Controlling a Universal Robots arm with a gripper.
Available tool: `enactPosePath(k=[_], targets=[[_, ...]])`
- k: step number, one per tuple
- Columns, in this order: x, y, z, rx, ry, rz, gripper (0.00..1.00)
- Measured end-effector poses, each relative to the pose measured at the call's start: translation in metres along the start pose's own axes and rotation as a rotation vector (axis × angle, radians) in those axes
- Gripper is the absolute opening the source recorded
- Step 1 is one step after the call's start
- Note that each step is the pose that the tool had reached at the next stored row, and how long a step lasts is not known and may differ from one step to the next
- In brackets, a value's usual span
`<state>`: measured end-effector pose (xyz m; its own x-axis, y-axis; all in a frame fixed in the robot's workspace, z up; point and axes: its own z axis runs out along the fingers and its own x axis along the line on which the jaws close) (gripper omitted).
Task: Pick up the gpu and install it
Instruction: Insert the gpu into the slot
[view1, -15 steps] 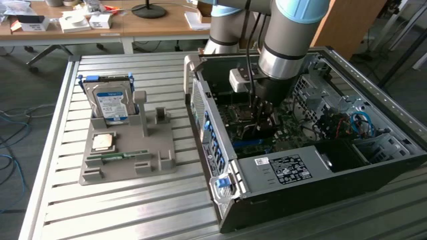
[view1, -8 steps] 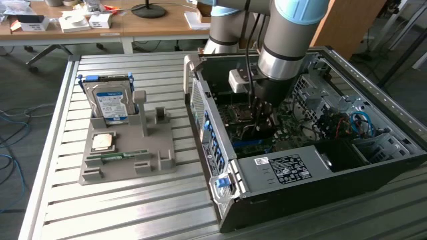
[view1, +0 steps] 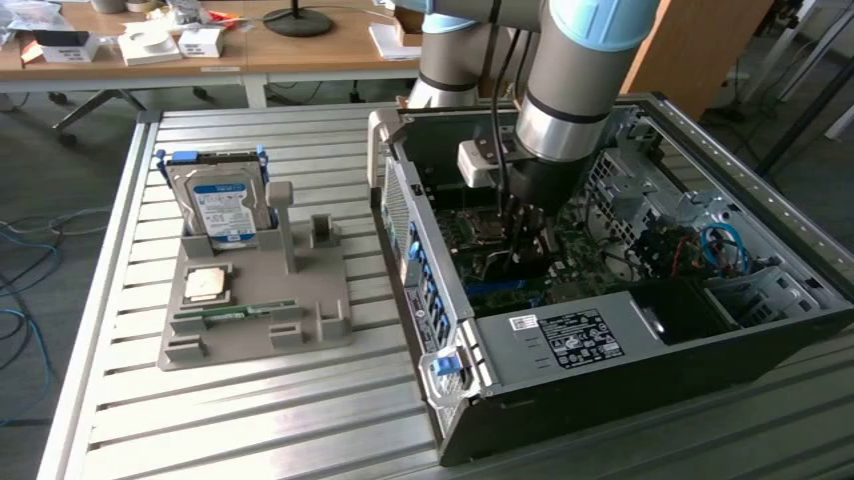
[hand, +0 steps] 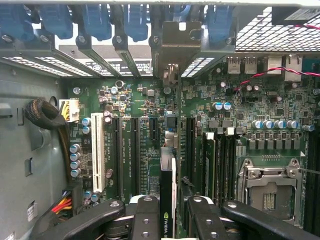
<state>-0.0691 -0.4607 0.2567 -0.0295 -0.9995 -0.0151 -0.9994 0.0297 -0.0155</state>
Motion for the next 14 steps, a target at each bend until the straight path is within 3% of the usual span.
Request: enactPosePath(k=[14], targets=[[0.0001,0.0002,0.0007,-0.0002,0.0004,0.0,0.26]])
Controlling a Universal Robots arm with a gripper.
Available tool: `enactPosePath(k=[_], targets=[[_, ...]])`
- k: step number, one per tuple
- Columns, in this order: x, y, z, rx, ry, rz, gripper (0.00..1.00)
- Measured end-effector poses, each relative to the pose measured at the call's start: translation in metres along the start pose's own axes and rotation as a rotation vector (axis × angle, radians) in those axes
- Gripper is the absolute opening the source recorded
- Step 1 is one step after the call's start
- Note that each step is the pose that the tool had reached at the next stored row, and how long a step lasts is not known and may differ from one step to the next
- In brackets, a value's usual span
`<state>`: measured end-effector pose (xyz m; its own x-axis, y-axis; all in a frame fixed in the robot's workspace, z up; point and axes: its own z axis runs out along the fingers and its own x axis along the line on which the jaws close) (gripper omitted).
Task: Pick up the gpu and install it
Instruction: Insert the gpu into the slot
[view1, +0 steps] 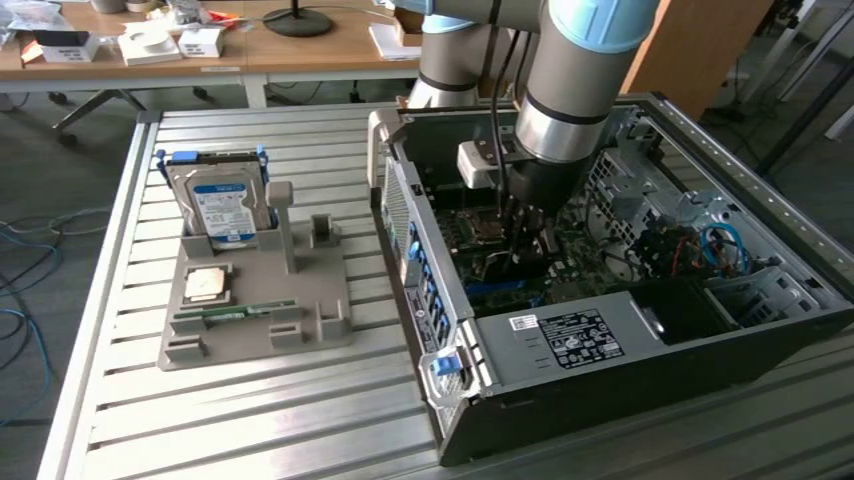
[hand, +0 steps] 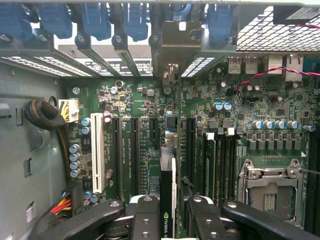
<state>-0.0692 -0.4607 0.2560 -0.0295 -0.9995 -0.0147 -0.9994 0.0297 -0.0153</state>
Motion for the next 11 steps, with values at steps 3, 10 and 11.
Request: enactPosePath(k=[3,10,11], targets=[[-0.0006,0.0,0.0001,0.0001,-0.0002,0.0,0.26],[-0.0005,0.0004,0.0008,-0.0001,0.0003,0.0,0.26],[-0.0005,0.0005,0.0009,-0.0001,0.0002,0.0,0.26]])
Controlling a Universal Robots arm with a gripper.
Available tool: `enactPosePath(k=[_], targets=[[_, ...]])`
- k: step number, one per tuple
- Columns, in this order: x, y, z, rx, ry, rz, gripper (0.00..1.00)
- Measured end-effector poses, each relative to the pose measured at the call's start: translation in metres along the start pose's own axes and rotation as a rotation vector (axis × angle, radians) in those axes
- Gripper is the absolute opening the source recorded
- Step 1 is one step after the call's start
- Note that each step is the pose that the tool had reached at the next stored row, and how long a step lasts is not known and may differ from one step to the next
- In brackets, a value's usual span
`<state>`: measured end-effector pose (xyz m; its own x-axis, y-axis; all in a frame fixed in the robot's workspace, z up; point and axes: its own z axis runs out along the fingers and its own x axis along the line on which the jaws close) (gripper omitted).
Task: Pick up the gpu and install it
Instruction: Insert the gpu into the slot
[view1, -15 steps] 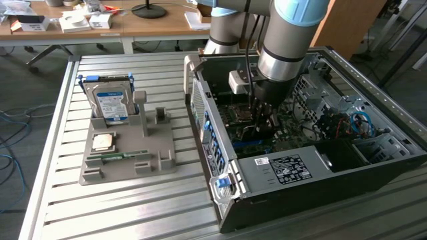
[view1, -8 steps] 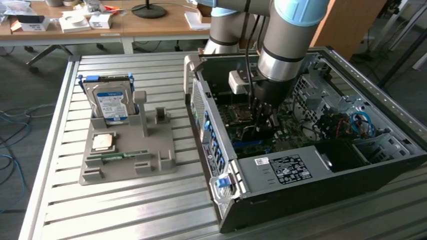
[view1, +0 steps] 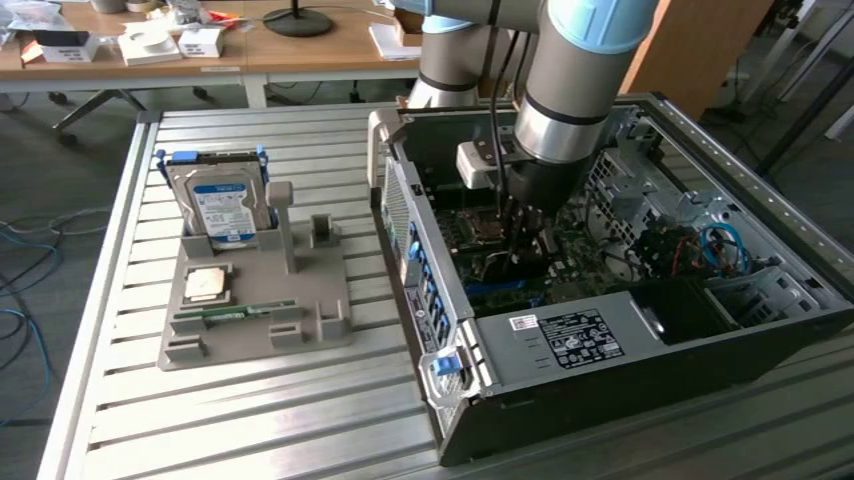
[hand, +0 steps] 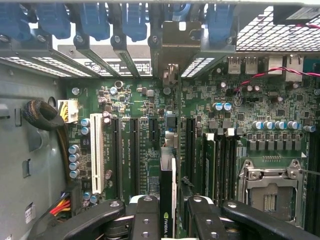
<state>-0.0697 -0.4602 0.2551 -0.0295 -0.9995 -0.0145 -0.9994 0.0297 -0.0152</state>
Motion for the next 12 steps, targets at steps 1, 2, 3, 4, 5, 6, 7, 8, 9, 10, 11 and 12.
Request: enactPosePath(k=[1,2,3,4,5,6,7,8,9,10,11,12], targets=[[0.0,0.0003,0.0001,0.0001,-0.0002,0.0,0.26],[0.0,0.0007,0.0002,0.0002,-0.0003,0.0,0.26],[0.0,0.0009,0.0003,0.0002,-0.0004,0.0,0.26],[0.0,0.0013,0.0004,0.0004,-0.0003,0.0,0.26],[0.0,0.0018,0.0004,0.0004,-0.0003,0.0,0.26],[-0.0001,0.0023,0.0004,0.0003,-0.0002,0.0,0.26],[-0.0001,0.0026,0.0004,0.0002,-0.0001,0.0,0.26],[-0.0001,0.0027,0.0004,0.0001,-0.0001,0.0,0.26],[-0.0001,0.0028,0.0004,0.0001,-0.0002,0.0,0.26],[-0.0001,0.0028,0.0004,0.0001,-0.0001,0.001,0.26],[-0.0002,0.0028,0.0004,0.0001,-0.0002,0.001,0.26],[-0.0002,0.0028,0.0004,0.0002,-0.0002,0.001,0.26]])
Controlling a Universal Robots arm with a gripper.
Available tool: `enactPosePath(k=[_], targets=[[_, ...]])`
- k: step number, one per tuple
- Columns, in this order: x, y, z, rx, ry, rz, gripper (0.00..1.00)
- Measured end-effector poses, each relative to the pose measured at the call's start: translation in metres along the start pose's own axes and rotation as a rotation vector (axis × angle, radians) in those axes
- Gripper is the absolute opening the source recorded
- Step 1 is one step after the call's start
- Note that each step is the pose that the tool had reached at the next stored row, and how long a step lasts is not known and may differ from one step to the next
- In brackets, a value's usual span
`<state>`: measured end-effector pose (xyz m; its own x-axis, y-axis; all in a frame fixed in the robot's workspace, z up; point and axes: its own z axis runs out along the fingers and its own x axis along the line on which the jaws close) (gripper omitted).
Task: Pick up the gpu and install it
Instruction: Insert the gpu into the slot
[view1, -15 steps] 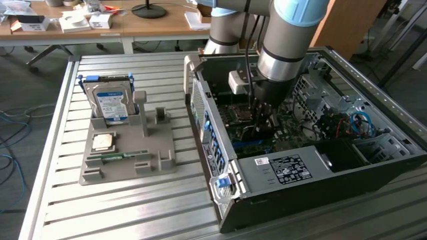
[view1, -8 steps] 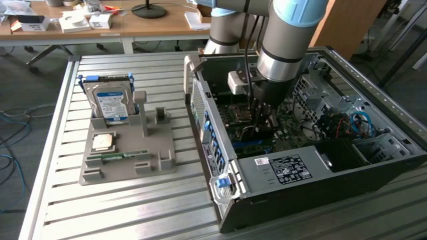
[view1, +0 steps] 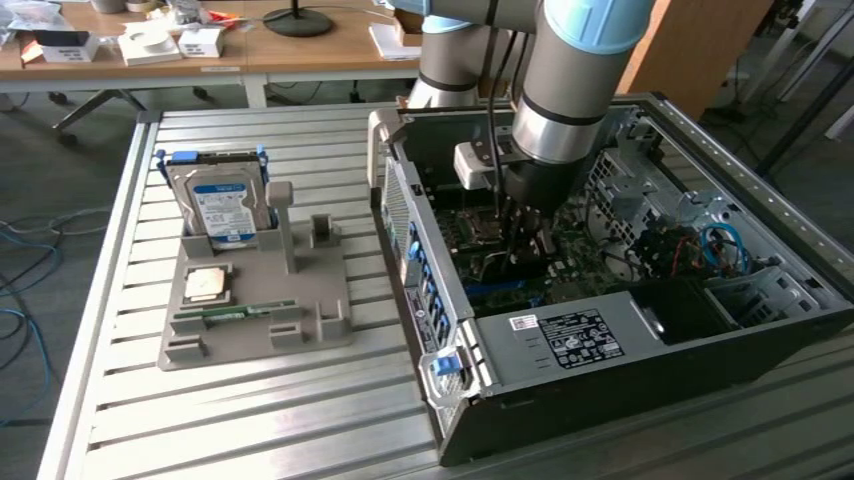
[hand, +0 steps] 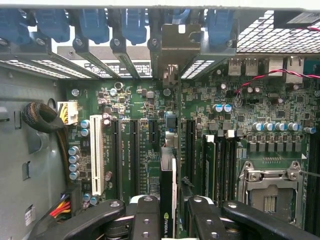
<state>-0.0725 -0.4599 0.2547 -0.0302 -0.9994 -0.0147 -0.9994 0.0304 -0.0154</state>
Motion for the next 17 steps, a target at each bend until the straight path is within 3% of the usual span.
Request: enactPosePath(k=[17], targets=[[-0.0008,-0.003,0.0001,0.0001,-0.0001,0.003,0.26]])
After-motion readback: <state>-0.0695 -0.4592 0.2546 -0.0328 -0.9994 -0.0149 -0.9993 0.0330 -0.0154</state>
